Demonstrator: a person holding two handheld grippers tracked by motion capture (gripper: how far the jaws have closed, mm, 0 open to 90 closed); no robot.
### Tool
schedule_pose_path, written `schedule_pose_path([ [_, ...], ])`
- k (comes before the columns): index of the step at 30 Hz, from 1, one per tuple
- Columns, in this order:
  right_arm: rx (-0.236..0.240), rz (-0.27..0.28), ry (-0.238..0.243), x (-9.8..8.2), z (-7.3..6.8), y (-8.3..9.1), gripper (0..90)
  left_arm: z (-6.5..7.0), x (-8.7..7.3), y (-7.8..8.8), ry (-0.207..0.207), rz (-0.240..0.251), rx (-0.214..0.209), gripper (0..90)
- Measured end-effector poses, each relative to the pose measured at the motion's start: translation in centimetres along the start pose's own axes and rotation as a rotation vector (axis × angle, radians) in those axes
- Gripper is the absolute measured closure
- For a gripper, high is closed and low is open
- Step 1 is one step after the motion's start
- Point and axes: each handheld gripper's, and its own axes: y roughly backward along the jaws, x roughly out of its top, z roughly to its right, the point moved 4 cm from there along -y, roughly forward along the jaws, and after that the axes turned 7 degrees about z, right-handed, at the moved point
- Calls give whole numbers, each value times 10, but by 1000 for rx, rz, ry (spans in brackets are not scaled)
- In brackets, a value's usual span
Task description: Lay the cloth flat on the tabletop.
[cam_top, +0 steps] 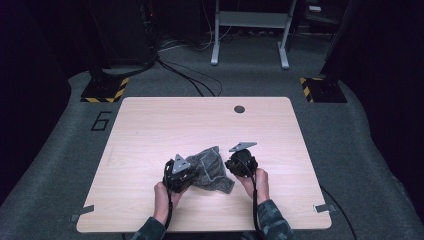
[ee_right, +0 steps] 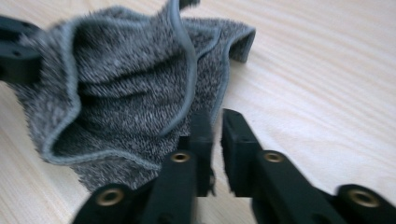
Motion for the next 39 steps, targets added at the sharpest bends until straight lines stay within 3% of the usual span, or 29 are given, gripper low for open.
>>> schedule_pose_path([
  [2, 10, -28, -17, -3, -2, -12, 671, 0, -1, 1, 1, 5, 4, 804],
  [6, 24, -40, -26, -3, -3, -21, 661, -2, -2, 2, -2, -1, 3, 804],
  [8, 26, -55, -20, -4, -5, -27, 675, -2, -2, 2, 3, 7, 8, 803],
  [12, -2, -98, 45, -7, -11, -37, 779, -4, -5, 5, 4, 12, 16, 801],
  [15, -10, -100, 74, -8, -13, -39, 825, -7, -7, 7, 2, 17, 30, 800],
  [24, -50, -97, 90, -11, -10, -36, 860, -15, -13, 16, 21, 16, 59, 801],
  [31, -81, -104, 52, -20, -2, -25, 860, -21, -26, 22, 51, -10, 62, 803],
  [39, -79, -102, 20, -30, 6, -13, 858, -24, -37, 30, 56, -64, 74, 802],
])
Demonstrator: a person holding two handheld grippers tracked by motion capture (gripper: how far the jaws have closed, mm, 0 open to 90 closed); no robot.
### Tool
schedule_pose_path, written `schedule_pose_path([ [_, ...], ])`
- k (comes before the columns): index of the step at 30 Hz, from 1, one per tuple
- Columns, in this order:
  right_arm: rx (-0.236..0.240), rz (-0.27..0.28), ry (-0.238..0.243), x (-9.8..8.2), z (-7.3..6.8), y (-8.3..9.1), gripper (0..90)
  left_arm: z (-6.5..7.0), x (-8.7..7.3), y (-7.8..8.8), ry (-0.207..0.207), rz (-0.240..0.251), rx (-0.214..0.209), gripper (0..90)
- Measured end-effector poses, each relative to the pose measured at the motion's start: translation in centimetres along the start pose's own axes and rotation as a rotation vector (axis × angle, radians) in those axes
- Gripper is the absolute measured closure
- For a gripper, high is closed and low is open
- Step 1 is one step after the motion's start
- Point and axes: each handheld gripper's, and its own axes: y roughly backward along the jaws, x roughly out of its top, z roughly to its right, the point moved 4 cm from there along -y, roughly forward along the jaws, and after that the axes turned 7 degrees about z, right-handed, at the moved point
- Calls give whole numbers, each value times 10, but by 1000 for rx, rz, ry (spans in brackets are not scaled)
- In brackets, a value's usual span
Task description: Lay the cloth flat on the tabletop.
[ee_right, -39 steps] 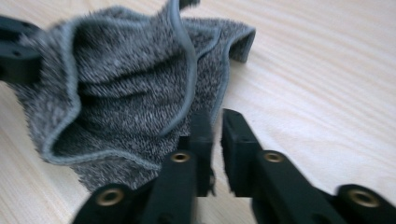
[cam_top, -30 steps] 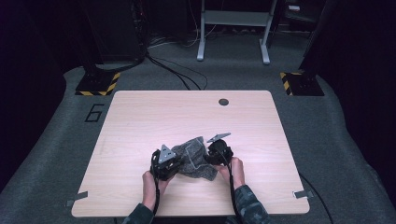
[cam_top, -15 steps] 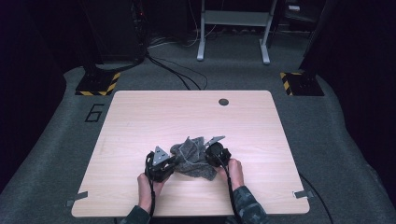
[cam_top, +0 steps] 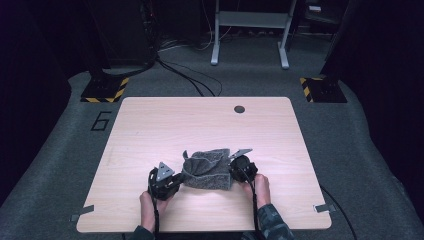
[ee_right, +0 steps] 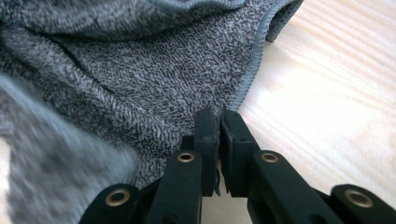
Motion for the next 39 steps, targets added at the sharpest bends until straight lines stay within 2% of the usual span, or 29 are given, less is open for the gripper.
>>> schedule_pose_path([
  [4, 6, -2, -18, -5, 1, 5, 857, -3, -8, 2, 23, -36, 29, 795],
  [7, 6, -5, -13, -8, 1, 8, 855, -5, -12, 5, 31, -52, 29, 766],
  [8, 8, -2, -23, -11, 0, 10, 849, -6, -13, 9, 39, -67, 38, 646],
  [11, 14, -1, -18, -12, 2, 11, 833, -4, -10, 13, 28, -60, 51, 478],
  [12, 19, 1, -36, -13, 3, 12, 801, -1, -2, 18, 9, -35, 69, 435],
  [14, 42, 9, -50, -13, 5, 13, 777, 5, 9, 22, -12, -9, 72, 376],
  [18, 31, 36, -54, -9, 5, 16, 745, 17, 35, 22, -85, 29, 72, 321],
  [22, 31, 53, -59, -4, 4, 16, 726, 30, 58, 10, -145, 30, 42, 311],
  [24, 34, 62, -46, -1, 5, 15, 718, 37, 67, 1, -176, 14, 32, 312],
  [28, 43, 58, -43, 0, 3, 10, 702, 42, 71, -22, -194, -37, 8, 310],
  [29, 43, 58, -43, 0, 3, 10, 702, 42, 71, -22, -194, -37, 8, 309],
  [30, 47, 53, -51, -1, 2, 9, 696, 41, 68, -35, -192, -81, -1, 304],
  [31, 51, 46, -52, -2, 2, 8, 693, 41, 66, -39, -189, -103, -3, 301],
  [34, 54, 40, -57, -3, 2, 5, 691, 35, 60, -50, -178, -146, -4, 300],
  [37, 57, 32, -53, -5, 2, 4, 693, 31, 56, -55, -164, -168, 1, 298],
  [39, 61, 32, -52, -6, 2, 4, 708, 25, 49, -60, -149, -187, 20, 299],
])
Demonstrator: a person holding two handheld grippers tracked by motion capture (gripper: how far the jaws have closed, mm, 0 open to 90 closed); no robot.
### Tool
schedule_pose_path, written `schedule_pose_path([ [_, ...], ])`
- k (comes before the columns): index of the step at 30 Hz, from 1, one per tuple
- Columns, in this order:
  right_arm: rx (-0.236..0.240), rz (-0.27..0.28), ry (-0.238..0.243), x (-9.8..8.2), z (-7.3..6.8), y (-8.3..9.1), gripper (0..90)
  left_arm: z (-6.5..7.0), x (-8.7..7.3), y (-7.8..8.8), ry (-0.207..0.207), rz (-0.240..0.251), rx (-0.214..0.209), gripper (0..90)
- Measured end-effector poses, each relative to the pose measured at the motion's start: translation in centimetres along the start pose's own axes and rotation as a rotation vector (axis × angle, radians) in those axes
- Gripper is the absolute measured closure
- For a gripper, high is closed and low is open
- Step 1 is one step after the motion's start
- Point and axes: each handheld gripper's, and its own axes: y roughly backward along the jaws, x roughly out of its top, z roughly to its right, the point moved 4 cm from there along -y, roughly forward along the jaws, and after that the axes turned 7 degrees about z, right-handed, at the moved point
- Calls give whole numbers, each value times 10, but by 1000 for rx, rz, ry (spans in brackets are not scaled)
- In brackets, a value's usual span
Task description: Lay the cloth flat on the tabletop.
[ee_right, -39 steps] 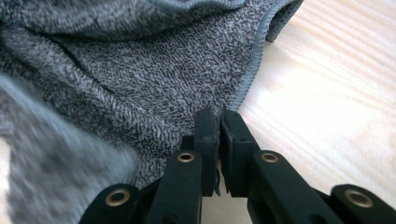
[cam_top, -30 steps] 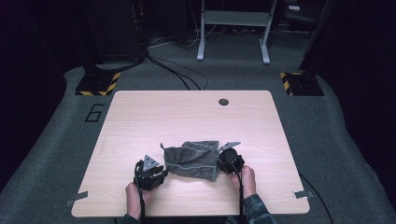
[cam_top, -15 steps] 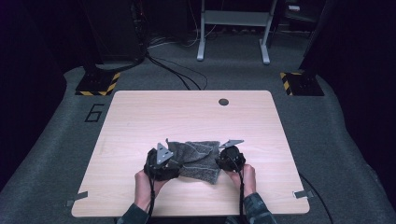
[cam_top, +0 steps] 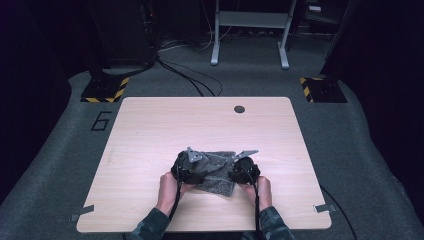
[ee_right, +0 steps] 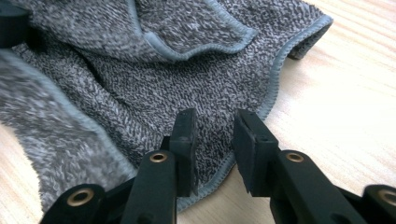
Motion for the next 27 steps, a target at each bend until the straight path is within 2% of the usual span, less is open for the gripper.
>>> schedule_pose_path([
  [2, -17, -1, 1, -1, 1, 1, 725, -2, -2, -2, 7, -4, 1, 305],
  [5, -34, -5, 5, -2, 2, 2, 749, -10, -9, -5, 33, -19, 26, 312],
  [12, -51, -13, 9, -9, 5, 9, 763, -22, -16, -7, 77, -30, 68, 325],
  [15, -52, -8, -8, -12, 4, 12, 765, -26, -23, -8, 97, -37, 71, 327],
  [17, -50, -4, -1, -14, 5, 14, 768, -28, -27, -7, 106, -42, 74, 327],
  [27, -37, -15, -7, -23, 2, 23, 775, -34, -35, -1, 112, -32, 54, 310],
])
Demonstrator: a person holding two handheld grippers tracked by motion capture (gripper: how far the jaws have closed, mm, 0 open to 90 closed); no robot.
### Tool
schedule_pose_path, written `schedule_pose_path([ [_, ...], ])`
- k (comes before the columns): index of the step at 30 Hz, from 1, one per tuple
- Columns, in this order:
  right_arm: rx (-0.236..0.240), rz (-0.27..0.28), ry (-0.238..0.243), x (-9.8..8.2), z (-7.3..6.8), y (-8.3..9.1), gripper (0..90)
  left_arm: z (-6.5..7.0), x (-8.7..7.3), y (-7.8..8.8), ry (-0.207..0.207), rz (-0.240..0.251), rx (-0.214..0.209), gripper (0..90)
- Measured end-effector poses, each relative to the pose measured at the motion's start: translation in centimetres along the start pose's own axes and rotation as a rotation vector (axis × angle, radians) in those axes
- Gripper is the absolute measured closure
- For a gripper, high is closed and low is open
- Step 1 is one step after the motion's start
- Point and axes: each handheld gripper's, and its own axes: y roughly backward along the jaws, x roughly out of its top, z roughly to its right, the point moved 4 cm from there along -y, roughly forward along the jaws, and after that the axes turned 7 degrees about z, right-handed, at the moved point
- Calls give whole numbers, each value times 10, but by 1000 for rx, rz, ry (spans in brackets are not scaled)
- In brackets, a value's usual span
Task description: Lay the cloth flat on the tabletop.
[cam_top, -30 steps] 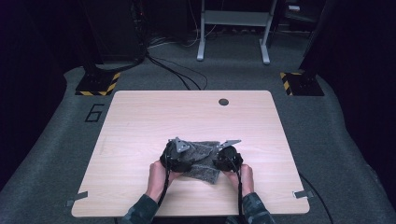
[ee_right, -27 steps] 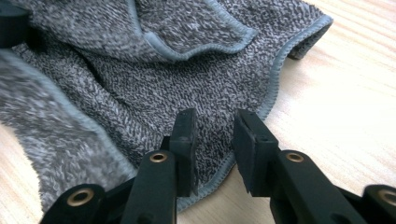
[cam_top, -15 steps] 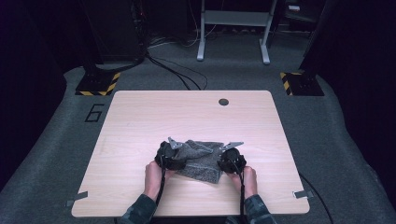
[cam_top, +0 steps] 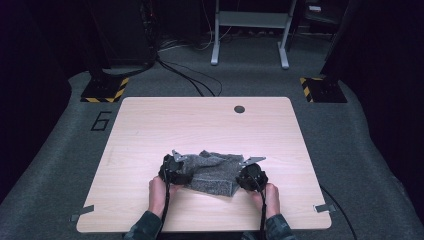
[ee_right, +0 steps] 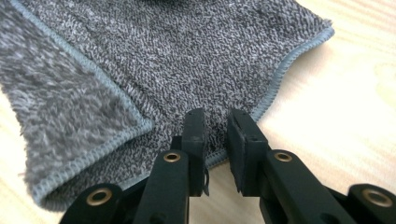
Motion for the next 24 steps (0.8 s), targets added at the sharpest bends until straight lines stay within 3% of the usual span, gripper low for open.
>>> schedule_pose_path([
  [7, 9, -23, -24, -9, -3, 10, 780, 1, 1, -2, -16, 2, -20, 289],
  [12, 44, -55, -33, -17, -9, 19, 759, 3, 3, -4, -18, 8, -45, 265],
  [13, 58, -63, -8, -16, -10, 21, 698, 4, 3, -2, -30, 5, -46, 252],
  [15, 65, -33, 25, -10, -8, 21, 686, 5, 5, 2, -28, 25, -41, 249],
  [18, 61, 13, 26, 6, 0, 17, 678, 5, 9, 13, -21, 54, -29, 249],
  [23, 42, 54, 69, 26, 8, 3, 677, 5, 8, 24, -6, 67, -19, 251],
  [24, 45, 44, 86, 33, 10, -8, 679, 4, 4, 24, -11, 53, -13, 252],
])
